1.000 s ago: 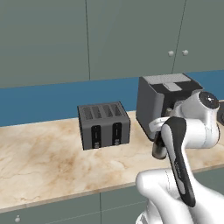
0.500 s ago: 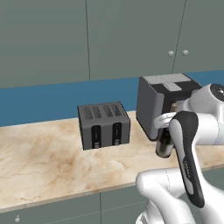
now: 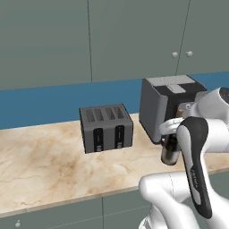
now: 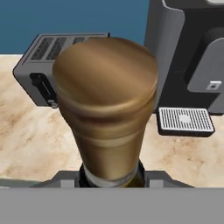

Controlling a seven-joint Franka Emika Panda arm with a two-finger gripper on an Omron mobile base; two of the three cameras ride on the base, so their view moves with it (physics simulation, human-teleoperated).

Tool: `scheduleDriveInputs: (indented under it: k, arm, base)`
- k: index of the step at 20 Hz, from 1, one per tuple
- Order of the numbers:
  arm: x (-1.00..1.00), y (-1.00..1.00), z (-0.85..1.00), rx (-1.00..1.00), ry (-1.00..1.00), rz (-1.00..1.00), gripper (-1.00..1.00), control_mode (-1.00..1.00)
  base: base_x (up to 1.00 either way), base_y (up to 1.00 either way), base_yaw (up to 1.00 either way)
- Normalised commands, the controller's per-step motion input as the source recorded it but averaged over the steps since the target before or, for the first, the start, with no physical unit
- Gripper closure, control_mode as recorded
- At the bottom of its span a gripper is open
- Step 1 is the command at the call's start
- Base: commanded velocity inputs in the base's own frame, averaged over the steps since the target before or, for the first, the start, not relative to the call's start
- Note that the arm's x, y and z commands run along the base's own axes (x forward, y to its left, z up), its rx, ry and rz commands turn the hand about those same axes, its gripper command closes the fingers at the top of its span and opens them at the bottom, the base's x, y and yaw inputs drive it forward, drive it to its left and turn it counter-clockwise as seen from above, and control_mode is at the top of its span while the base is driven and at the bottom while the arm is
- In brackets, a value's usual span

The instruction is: Place the drinks on the dining counter in a tight cluster.

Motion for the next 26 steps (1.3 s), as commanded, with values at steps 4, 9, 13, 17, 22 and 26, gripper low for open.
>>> scheduleDriveInputs:
  k: [4,9,13,17,22,26]
  arm:
    - [0.00,0.00,0.00,0.00,0.00,0.00,1.00,1.00]
    - [0.00,0.00,0.00,0.00,0.00,0.00,1.00,1.00]
    - [0.00,0.00,0.00,0.00,0.00,0.00,1.00,1.00]
    - [0.00,0.00,0.00,0.00,0.00,0.00,1.00,1.00]
    - [0.00,0.00,0.00,0.00,0.00,0.00,1.00,1.00]
    - [0.00,0.00,0.00,0.00,0.00,0.00,1.00,1.00]
  base:
    - [-0.77,0.12,0.00]
    - [-0.70,0.16,0.00]
    - [-0.43,0.48,0.26]
    - [-0.01,0.66,0.71]
    - [0.00,0.46,0.96]
    - [0.00,0.29,1.00]
